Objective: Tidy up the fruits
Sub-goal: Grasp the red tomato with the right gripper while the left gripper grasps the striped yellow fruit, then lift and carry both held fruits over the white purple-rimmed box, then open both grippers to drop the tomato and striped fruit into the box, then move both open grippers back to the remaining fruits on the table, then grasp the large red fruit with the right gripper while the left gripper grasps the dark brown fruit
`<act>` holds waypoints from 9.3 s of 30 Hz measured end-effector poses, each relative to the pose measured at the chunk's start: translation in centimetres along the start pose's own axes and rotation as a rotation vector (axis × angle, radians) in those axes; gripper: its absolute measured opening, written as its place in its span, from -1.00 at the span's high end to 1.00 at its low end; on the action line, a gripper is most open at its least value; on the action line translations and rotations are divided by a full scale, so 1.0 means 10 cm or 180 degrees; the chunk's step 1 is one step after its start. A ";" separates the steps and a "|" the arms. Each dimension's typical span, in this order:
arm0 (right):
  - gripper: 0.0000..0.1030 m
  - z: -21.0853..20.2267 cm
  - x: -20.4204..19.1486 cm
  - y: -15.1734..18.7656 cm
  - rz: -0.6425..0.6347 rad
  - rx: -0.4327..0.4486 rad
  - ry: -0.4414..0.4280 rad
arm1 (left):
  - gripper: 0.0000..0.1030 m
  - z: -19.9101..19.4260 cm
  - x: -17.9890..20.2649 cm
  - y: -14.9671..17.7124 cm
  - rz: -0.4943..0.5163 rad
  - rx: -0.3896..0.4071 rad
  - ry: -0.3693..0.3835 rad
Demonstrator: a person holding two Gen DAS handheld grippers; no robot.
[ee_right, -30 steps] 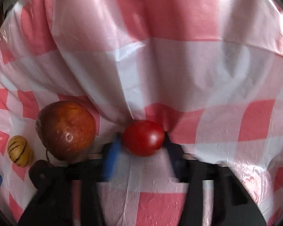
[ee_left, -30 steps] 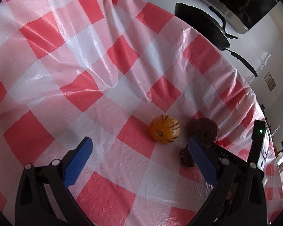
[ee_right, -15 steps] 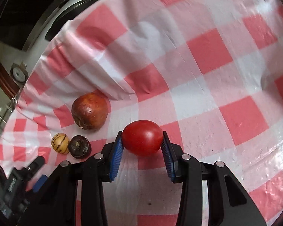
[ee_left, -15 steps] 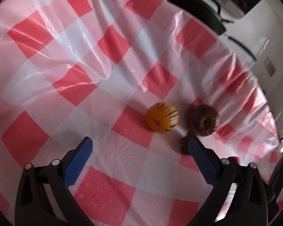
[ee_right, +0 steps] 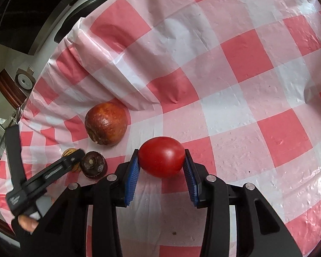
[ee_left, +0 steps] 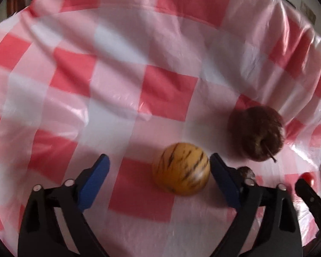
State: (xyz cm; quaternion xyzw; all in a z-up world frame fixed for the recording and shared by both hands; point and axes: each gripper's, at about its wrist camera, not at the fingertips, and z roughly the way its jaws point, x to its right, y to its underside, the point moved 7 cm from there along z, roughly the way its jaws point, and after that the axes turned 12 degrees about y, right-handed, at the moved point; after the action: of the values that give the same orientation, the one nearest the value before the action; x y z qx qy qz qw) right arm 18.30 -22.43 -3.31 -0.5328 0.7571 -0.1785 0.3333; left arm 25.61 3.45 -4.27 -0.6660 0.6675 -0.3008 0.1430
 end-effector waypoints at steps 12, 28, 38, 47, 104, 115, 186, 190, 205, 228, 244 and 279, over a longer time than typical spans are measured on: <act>0.22 0.04 -0.03 0.02 -0.0045 -0.0042 0.0010 | 0.10 -0.49 0.00 0.29 -0.0075 0.0359 0.0181; 0.22 0.06 -0.04 0.02 -0.0050 -0.0052 0.0021 | 0.10 -1.26 0.02 1.12 -0.0396 0.0814 0.0550; 0.22 0.02 0.00 0.00 0.0008 0.0020 -0.0048 | 0.10 -1.29 -0.16 1.12 -0.0661 0.0813 0.0668; 0.22 -0.52 0.03 0.46 0.0133 0.0020 -0.0145 | 0.10 -1.76 -0.31 1.39 -0.0848 0.1049 0.0711; 0.22 -2.03 -2.49 6.41 -0.5417 -0.0934 -0.0988 | 0.09 -2.93 -3.29 5.38 -0.1813 -0.0244 -0.0901; 0.22 -1.89 -2.37 6.42 -0.5491 -0.1003 -0.0837 | 0.06 -2.75 -3.29 5.40 -0.1742 -0.0345 -0.0936; -0.68 -2.16 -0.04 1.63 -0.1222 0.0916 0.0014 | -0.97 -1.39 0.29 1.24 -0.0383 0.0727 0.0048; -0.69 -2.02 0.07 1.63 -0.0918 0.0757 -0.0059 | -0.97 -1.11 0.39 1.06 -0.0572 0.0734 0.0231; -0.69 -1.94 0.15 1.61 -0.0347 0.0455 -0.0601 | -0.97 -0.76 0.43 0.51 -0.1091 0.1018 0.1099; -0.69 -0.11 -1.17 -0.11 -0.0478 -0.0013 -0.0265 | -0.97 -1.11 -0.72 0.71 -0.2286 0.1650 0.0339; -0.25 0.73 -1.29 -0.33 -0.0878 -0.0096 0.0516 | -0.97 -0.94 -0.57 0.70 -0.2153 0.1381 0.0529; -0.27 -0.15 0.44 -0.41 0.0713 0.0482 -0.0003 | 0.24 0.02 0.87 0.26 0.0449 -0.0003 0.0260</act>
State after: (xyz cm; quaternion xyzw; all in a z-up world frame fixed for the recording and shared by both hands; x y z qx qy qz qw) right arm 19.15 -28.13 -1.06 -0.4183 0.7960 -0.1965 0.3908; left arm 23.00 -5.21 -4.14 -0.6046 0.7181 -0.3166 0.1363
